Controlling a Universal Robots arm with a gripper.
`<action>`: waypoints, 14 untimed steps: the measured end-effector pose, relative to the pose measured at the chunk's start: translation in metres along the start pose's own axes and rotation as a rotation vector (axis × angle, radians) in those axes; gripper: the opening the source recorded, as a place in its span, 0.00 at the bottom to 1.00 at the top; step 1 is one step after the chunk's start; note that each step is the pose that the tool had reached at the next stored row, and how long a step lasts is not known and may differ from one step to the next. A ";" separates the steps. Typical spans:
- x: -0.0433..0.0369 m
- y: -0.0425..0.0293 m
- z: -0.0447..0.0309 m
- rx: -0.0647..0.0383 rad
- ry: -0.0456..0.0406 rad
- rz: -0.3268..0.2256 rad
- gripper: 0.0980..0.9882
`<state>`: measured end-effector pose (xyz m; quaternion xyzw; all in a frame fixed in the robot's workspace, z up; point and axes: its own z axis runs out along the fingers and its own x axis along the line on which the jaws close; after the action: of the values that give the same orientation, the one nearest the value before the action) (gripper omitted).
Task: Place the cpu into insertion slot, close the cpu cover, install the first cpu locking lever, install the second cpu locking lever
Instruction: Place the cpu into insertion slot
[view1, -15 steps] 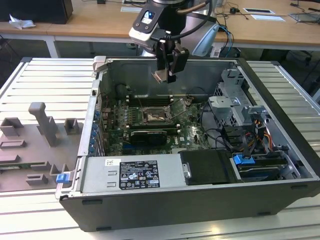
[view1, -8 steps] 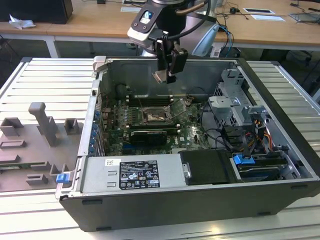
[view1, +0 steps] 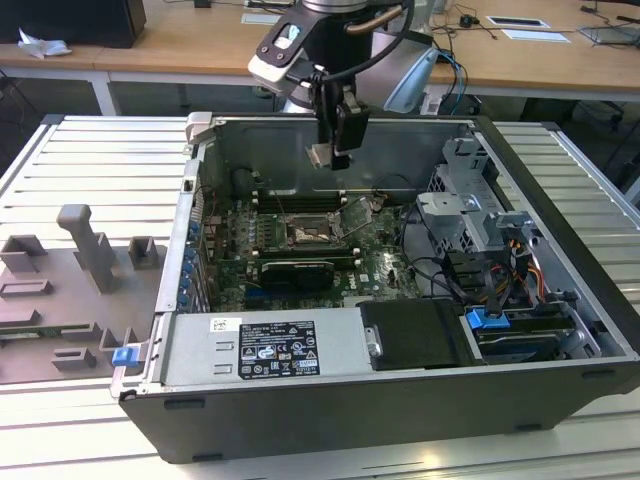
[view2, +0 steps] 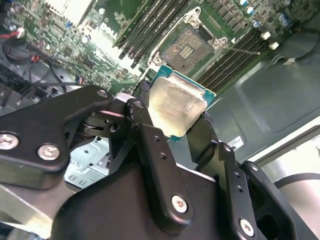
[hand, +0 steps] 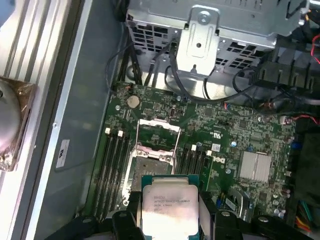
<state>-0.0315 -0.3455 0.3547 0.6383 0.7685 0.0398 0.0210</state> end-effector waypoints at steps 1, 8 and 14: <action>0.0000 0.0000 0.0002 0.000 -0.0014 0.015 0.50; 0.0000 -0.0002 0.0027 -0.002 -0.0097 0.108 0.50; 0.0004 -0.0018 0.0077 -0.001 -0.0388 0.137 0.50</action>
<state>-0.0327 -0.3452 0.3468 0.6900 0.7224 0.0290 0.0334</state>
